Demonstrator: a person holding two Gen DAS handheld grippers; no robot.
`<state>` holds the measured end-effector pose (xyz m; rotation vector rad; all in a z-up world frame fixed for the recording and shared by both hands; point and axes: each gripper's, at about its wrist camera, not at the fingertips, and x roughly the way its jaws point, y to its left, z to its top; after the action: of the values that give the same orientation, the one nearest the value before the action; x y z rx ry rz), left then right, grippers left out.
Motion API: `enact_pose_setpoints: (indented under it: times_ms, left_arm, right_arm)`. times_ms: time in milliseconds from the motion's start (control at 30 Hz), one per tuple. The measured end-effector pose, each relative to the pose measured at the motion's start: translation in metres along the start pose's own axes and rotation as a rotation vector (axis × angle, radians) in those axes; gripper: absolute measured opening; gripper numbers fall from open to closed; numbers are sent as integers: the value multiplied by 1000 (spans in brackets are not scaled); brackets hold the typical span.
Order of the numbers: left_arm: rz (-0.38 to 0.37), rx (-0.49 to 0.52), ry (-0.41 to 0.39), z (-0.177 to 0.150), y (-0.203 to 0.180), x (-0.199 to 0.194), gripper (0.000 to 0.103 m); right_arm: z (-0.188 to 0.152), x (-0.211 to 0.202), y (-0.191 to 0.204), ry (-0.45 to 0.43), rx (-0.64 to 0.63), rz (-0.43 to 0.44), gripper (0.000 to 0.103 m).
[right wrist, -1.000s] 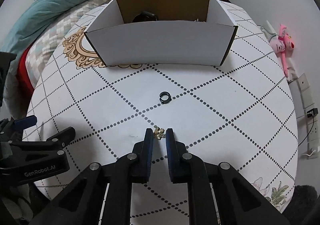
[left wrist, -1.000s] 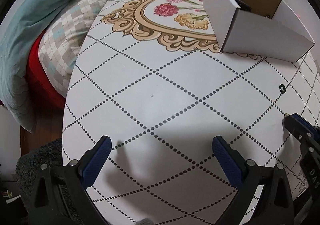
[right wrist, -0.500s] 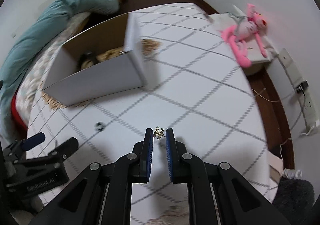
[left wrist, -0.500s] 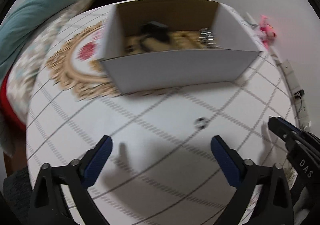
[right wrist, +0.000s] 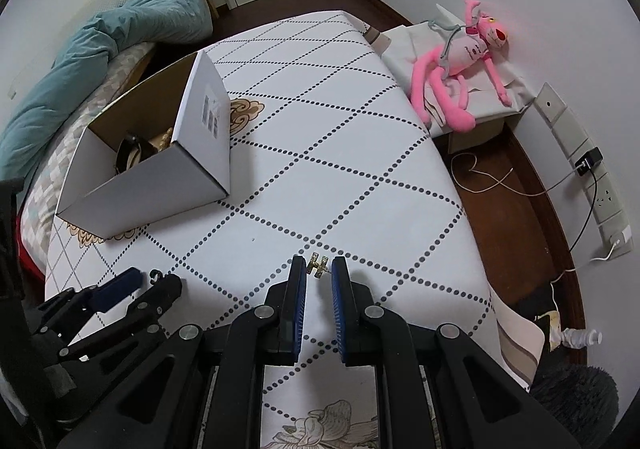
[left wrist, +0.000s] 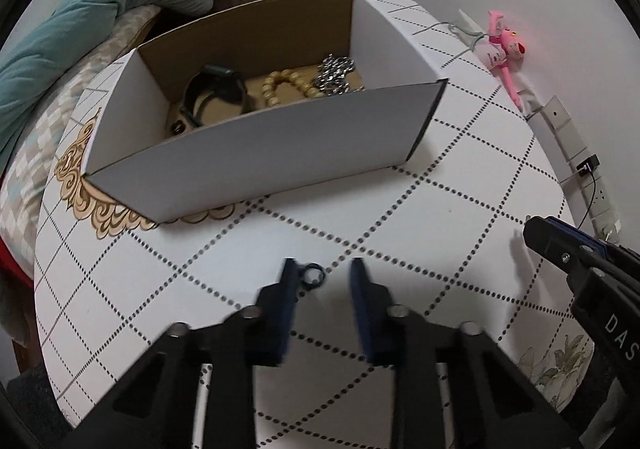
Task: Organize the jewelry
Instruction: 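Carry the gold earring into the box with the right gripper while the left carries the black ring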
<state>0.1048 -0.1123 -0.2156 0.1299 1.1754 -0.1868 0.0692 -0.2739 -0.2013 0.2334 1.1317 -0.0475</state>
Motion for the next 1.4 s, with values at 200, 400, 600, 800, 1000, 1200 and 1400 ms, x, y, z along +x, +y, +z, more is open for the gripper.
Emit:
enact_pose_setpoints:
  times_ms: [200, 400, 600, 800, 1000, 1200, 1400]
  left_arm:
    - [-20, -2, -10, 2, 1, -1, 10]
    - [-67, -16, -64, 7, 8, -35, 10]
    - [-145, -70, -118, 46, 44, -83, 10]
    - [-150, -103, -63, 91, 85, -77, 10]
    - [-129, -139, 13, 122, 116, -48, 10]
    - [-63, -151, 61, 135, 129, -37, 11]
    - [-49, -172, 70, 137, 138, -39, 16]
  right_arm:
    - [1, -11, 3, -19, -6, 13, 14]
    - [5, -32, 12, -51, -24, 49, 14]
    - [36, -59, 39, -100, -51, 151, 13]
    - [85, -53, 78, -81, -113, 238, 13]
    - [126, -17, 107, -3, -181, 213, 13]
    - [144, 9, 118, 65, -229, 167, 14]
    - [147, 18, 119, 111, -234, 139, 18]
